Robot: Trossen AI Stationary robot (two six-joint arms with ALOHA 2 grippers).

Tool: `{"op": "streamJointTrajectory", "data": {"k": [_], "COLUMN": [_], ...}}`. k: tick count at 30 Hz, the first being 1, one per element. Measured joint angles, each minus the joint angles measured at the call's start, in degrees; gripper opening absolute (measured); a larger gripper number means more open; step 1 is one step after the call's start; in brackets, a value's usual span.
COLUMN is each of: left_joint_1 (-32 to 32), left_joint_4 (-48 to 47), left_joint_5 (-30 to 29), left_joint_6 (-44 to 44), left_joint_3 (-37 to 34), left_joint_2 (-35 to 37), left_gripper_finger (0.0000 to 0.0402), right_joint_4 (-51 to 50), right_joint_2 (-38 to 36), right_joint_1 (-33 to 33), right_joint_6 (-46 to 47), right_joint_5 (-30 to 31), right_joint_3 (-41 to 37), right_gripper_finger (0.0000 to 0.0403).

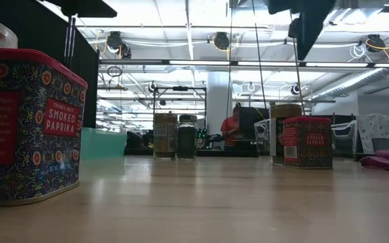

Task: Sort spices by type
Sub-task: Put the top red seasoning can into the blue bin

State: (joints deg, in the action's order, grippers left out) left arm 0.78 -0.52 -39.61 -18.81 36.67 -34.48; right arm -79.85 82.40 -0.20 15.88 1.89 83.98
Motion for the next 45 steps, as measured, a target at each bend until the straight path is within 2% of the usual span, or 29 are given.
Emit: {"op": "streamJointTrajectory", "data": {"k": [5,9,12,14,17,26,31,34,41,45], "left_joint_1": [-0.04,-0.04,-0.04,-0.04,-0.04,-0.04,-0.04,-0.04,-0.04,-0.04], "left_joint_4": [-0.08,-0.46,-0.43,-0.44,-0.43,-0.43,-0.44,-0.43,-0.45,-0.45], "left_joint_5": [0.41,0.41,0.41,0.41,0.41,0.41,0.41,0.41,0.39,0.39], "left_joint_6": [0.04,0.07,0.38,0.39,0.39,0.42,0.42,0.42,0.42,0.42], "left_joint_3": [0.00,0.00,0.00,0.00,0.00,0.00,0.00,0.00,0.00,0.00], "left_joint_2": [0.00,-0.02,0.00,0.00,0.00,0.00,0.00,0.00,-0.01,0.00], "left_gripper_finger": [0.0097,0.0097,0.0097,0.0097,0.0097,0.0097,0.0097,0.0097,0.0097,0.0097], "right_joint_4": [1.64,7.21,16.47,26.23,38.63,44.26,49.46,46.56,43.34,34.92], "right_joint_2": [1.09,-0.01,-2.74,-5.21,-8.97,-22.52,-27.62,-29.44,-27.68,-25.86], "right_joint_1": [3.95,6.72,8.48,9.85,11.06,12.32,12.23,13.71,13.28,11.72], "right_joint_6": [0.17,6.20,9.70,7.81,0.84,-6.06,-8.75,-4.03,-2.20,4.77], "right_joint_5": [0.59,4.64,12.22,19.03,25.86,34.54,33.54,32.32,32.23,26.55], "right_joint_3": [-4.89,-10.78,-15.16,-19.45,-25.28,-29.84,-34.70,-34.71,-34.66,-34.66], "right_gripper_finger": [0.0277,0.0277,0.0277,0.0277,0.0277,0.0276,0.0276,0.0276,0.0276,0.0276]}}
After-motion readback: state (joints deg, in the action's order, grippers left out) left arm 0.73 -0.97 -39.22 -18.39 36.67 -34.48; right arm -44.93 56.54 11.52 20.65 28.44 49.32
